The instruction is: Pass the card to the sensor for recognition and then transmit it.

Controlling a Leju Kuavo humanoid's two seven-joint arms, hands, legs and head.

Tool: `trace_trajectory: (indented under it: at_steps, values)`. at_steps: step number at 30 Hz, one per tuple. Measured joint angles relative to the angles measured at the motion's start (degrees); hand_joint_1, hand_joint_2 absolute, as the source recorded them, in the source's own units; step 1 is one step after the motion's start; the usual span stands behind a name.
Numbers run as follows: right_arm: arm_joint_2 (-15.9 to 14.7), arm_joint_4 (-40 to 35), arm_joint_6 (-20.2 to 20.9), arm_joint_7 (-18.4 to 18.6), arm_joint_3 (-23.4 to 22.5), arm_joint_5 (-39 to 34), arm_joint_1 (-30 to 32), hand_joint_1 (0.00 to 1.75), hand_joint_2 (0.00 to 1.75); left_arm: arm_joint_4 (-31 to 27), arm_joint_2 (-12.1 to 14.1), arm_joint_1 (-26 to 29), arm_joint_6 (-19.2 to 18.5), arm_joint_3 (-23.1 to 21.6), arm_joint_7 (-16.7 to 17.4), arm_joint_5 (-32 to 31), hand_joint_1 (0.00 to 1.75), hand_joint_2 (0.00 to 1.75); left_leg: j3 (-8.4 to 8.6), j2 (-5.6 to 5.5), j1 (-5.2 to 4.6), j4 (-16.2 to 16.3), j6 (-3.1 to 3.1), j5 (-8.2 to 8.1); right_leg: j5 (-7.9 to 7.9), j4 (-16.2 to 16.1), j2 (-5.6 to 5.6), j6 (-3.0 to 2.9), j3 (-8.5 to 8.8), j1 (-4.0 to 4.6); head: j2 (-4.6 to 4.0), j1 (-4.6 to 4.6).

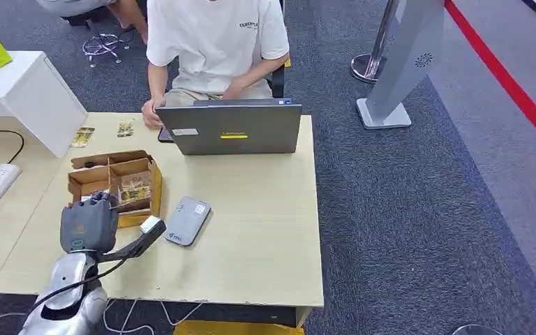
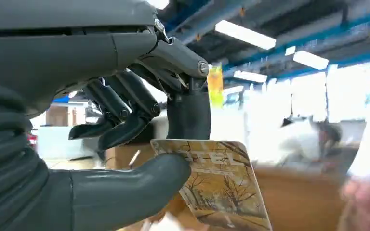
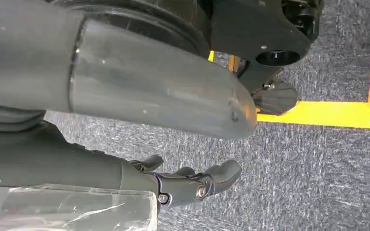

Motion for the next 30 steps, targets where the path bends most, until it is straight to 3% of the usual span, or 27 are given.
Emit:
trace_trajectory:
  at_steps: [2, 4, 7, 10, 13, 14, 18, 23, 24, 30]
  values:
    - [0.0, 0.0, -0.3, 0.0, -0.3, -0.3, 0.0, 0.0, 0.0, -4.0, 0.4, 0.3, -0.5, -1.1, 0.0, 0.5, 1.75, 1.75, 0.0, 0.0, 0.0, 0.0, 0.0, 0.0, 0.0, 0.0, 0.0, 0.0, 0.0, 0.0, 0.0, 0.0]
    - [0.0, 0.0, -0.9, 0.0, -1.2, -1.2, 0.0, 0.0, 0.0, -13.8, 2.5, 0.3, -1.7, -4.5, 0.2, 2.1, 1.75, 1.75, 0.0, 0.03, 0.0, 0.0, 0.0, 0.0, 0.0, 0.0, 0.01, 0.0, -0.01, 0.0, 0.0, -0.02]
    - [0.0, 0.0, -1.2, -0.2, -1.6, -1.2, 0.1, 0.0, 0.0, -21.9, 5.4, -1.2, -2.5, -6.7, 1.1, 5.2, 1.75, 1.75, 0.02, 0.01, 0.02, 0.0, -0.01, 0.0, 0.0, 0.0, 0.0, 0.0, -0.01, 0.01, 0.0, -0.02]
    - [0.0, 0.0, -1.1, -0.2, -2.0, -1.0, 0.1, 0.0, 0.0, -25.1, 7.7, -3.6, -3.8, -6.9, 1.4, 7.6, 1.75, 1.75, 0.05, 0.0, 0.02, 0.0, -0.03, 0.02, 0.0, 0.0, -0.01, -0.01, 0.0, 0.02, 0.0, -0.04]
    - [0.0, 0.0, -0.1, -0.5, -2.1, 0.5, 0.1, 0.0, 0.0, -24.8, 9.2, -7.9, -5.5, -6.9, 2.6, 8.6, 1.75, 1.75, 0.02, -0.06, 0.05, 0.0, 0.01, 0.11, 0.02, 0.0, -0.1, -0.02, 0.02, 0.05, 0.0, -0.04]
    - [0.0, 0.0, 0.1, -0.6, -2.0, 1.1, -0.1, 0.0, 0.0, -22.8, 10.0, -11.3, -5.1, -6.8, 2.5, 8.3, 1.75, 1.75, 0.01, -0.15, 0.05, 0.0, 0.0, 0.18, 0.06, 0.0, -0.16, 0.01, 0.07, 0.05, 0.0, -0.02]
    - [0.0, 0.0, 0.9, -0.8, -1.8, 2.3, -0.2, 0.0, 0.0, -16.0, 10.9, -16.4, -2.4, -5.6, 2.5, 5.8, 1.75, 1.75, 0.02, -0.08, 0.04, 0.0, -0.04, 0.24, 0.17, 0.0, -0.09, -0.02, 0.03, 0.04, 0.0, -0.02]
    - [0.0, 0.0, 1.2, -0.8, -0.6, 4.1, -0.4, 0.0, 0.0, 2.7, 12.0, -25.0, 2.3, -3.4, 2.9, -0.3, 1.75, 1.75, 0.02, -0.12, 0.05, 0.0, -0.06, 0.32, 0.25, 0.0, -0.11, -0.04, 0.01, 0.05, 0.0, -0.02]
    - [0.0, 0.0, 1.3, -0.7, -0.4, 4.2, -0.5, 0.0, 0.0, 8.5, 12.0, -27.3, 3.9, -3.1, 2.7, -1.1, 1.75, 1.75, 0.02, -0.09, 0.05, 0.0, -0.06, 0.33, 0.26, 0.1, -0.09, -0.04, 0.01, 0.05, 0.0, -0.04]
    - [0.0, 0.0, 1.4, -0.6, 0.2, 4.2, -0.5, 0.0, 0.0, 19.6, 11.6, -31.9, 3.5, -3.0, 3.9, -1.7, 1.75, 1.75, -0.05, -0.09, 0.04, 0.0, -0.05, 0.31, 0.25, 0.0, -0.04, -0.03, -0.05, 0.03, 0.0, -0.02]
